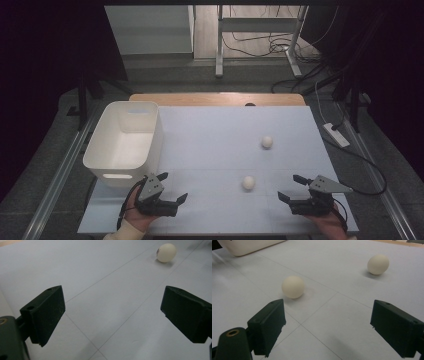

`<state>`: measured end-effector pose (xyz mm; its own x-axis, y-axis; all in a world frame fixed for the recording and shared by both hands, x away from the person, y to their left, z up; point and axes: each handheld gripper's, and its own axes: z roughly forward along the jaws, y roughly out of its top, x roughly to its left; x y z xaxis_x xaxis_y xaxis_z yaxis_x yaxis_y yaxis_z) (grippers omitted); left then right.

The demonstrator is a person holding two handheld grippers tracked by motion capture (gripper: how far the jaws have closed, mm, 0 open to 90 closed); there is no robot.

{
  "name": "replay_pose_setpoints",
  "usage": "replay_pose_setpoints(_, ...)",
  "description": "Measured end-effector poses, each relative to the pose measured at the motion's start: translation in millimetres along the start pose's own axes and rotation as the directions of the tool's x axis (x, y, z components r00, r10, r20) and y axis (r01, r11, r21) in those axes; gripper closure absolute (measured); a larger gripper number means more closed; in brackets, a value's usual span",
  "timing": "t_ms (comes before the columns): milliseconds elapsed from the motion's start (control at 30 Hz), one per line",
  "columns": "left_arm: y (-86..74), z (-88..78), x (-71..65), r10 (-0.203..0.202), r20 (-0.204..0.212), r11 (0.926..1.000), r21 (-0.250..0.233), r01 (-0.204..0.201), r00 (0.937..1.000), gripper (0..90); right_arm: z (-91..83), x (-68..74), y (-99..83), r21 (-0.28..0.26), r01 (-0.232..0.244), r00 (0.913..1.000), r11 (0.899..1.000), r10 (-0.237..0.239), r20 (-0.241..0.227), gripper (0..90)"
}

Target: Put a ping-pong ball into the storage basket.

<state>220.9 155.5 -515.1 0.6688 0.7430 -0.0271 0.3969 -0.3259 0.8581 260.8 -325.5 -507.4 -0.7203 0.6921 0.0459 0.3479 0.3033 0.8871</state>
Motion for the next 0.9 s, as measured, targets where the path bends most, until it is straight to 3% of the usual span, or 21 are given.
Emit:
replay_pose_setpoints(533,17.2,13.2,-4.8,-0.002,0.046,0.9998,0.020,0.001,0.9989,6.7,1.6,-0.6,0.2,0.002,0.004,1.0000,1.000,-0.004,-0.002,12.7)
replay_pose_setpoints(900,31.9,26.4,-10.9,0.019,0.087,0.9994,0.029,-0.021,0.9961,6.9,2.2,-0.9,0.7,0.002,-0.004,1.0000,1.000,0.004,-0.003,12.8)
